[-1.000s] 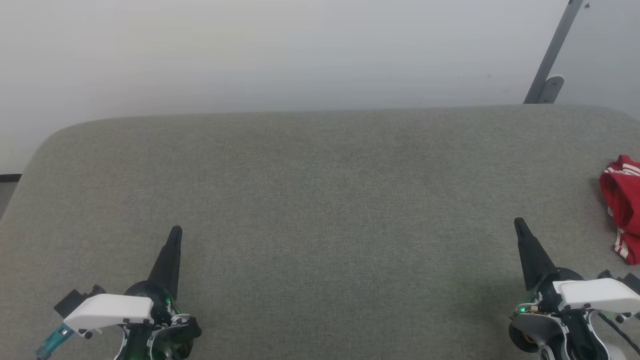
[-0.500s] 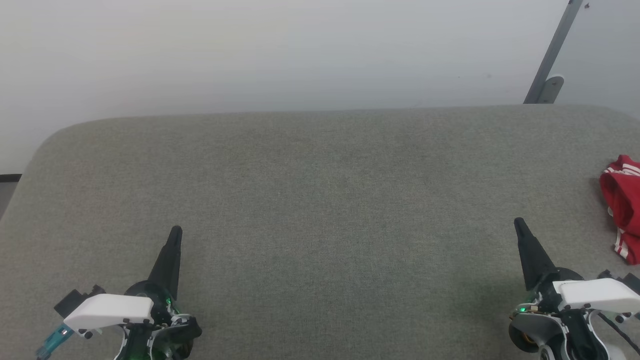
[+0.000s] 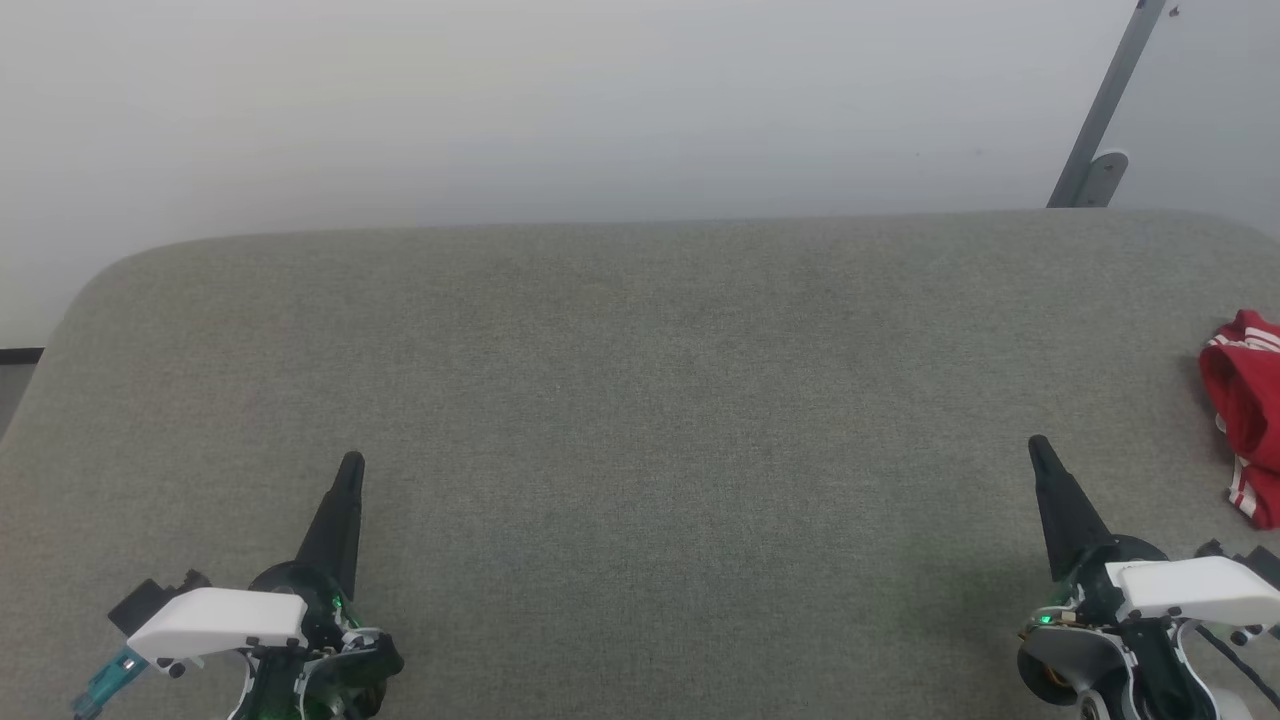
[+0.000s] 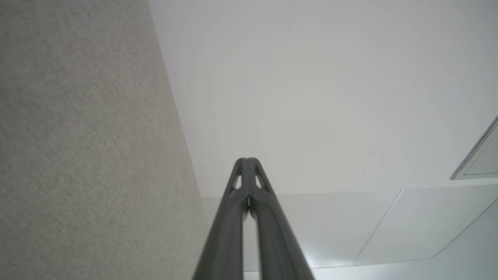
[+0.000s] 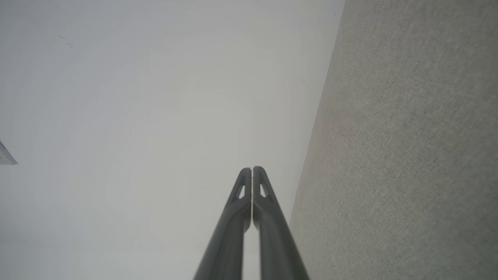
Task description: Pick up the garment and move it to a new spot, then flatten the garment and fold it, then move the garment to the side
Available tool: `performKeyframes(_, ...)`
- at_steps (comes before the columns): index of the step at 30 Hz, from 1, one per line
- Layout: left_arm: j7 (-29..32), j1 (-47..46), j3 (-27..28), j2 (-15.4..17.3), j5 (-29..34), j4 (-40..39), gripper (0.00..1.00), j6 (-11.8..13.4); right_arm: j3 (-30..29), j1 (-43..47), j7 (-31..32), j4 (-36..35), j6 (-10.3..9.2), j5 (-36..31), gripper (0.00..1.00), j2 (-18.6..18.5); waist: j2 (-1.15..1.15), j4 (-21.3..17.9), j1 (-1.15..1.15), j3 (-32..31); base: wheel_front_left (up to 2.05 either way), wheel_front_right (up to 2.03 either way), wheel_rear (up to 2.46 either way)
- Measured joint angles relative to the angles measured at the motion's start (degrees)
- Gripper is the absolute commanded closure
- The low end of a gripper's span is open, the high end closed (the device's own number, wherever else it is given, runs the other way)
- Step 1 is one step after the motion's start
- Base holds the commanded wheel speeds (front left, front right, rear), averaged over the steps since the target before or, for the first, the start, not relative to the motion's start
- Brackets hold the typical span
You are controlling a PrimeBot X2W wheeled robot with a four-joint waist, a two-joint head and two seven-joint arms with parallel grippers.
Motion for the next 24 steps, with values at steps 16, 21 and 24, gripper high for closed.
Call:
performKeyframes(16, 0.0, 0.0, 0.0, 0.0, 0.0, 0.0, 1.00, 0.0, 0.0, 0.0, 0.0, 0.0, 0.00, 0.0, 1.00, 0.0, 0.00, 0.0, 0.00, 0.0, 0.00, 0.00, 0.00)
performKeyframes(21, 0.0, 0.0, 0.0, 0.0, 0.0, 0.0, 1.00, 0.0, 0.0, 0.0, 0.0, 0.0, 0.00, 0.0, 1.00, 0.0, 0.00, 0.0, 0.00, 0.0, 0.00, 0.00, 0.00)
performKeyframes(24, 0.0, 0.0, 0.0, 0.0, 0.0, 0.0, 1.00, 0.0, 0.0, 0.0, 0.0, 0.0, 0.00, 0.0, 1.00, 0.0, 0.00, 0.0, 0.00, 0.0, 0.00, 0.00, 0.00)
